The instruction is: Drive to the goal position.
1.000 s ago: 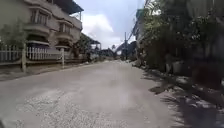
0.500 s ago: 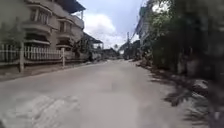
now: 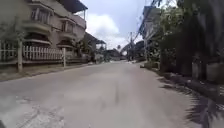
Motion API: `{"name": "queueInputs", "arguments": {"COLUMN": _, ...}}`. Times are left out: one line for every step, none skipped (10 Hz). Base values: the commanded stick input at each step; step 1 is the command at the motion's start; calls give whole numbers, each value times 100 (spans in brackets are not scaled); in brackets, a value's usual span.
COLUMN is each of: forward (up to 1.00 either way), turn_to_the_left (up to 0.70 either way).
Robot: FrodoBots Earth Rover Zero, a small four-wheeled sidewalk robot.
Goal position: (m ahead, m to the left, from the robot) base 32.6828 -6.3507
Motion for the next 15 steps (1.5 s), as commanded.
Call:
{"name": "queueInputs", "arguments": {"forward": 100, "turn_to_the_left": 0}}
{"name": "queueInputs", "arguments": {"forward": 100, "turn_to_the_left": 0}}
{"name": "queueInputs", "arguments": {"forward": 100, "turn_to_the_left": 0}}
{"name": "queueInputs", "arguments": {"forward": 100, "turn_to_the_left": -4}}
{"name": "queueInputs", "arguments": {"forward": 100, "turn_to_the_left": -40}}
{"name": "queueInputs", "arguments": {"forward": 100, "turn_to_the_left": -40}}
{"name": "queueInputs", "arguments": {"forward": 100, "turn_to_the_left": -40}}
{"name": "queueInputs", "arguments": {"forward": 100, "turn_to_the_left": -40}}
{"name": "queueInputs", "arguments": {"forward": 100, "turn_to_the_left": -40}}
{"name": "queueInputs", "arguments": {"forward": 100, "turn_to_the_left": -40}}
{"name": "queueInputs", "arguments": {"forward": 100, "turn_to_the_left": -40}}
{"name": "queueInputs", "arguments": {"forward": 100, "turn_to_the_left": -40}}
{"name": "queueInputs", "arguments": {"forward": 100, "turn_to_the_left": -37}}
{"name": "queueInputs", "arguments": {"forward": 100, "turn_to_the_left": -17}}
{"name": "queueInputs", "arguments": {"forward": 100, "turn_to_the_left": 0}}
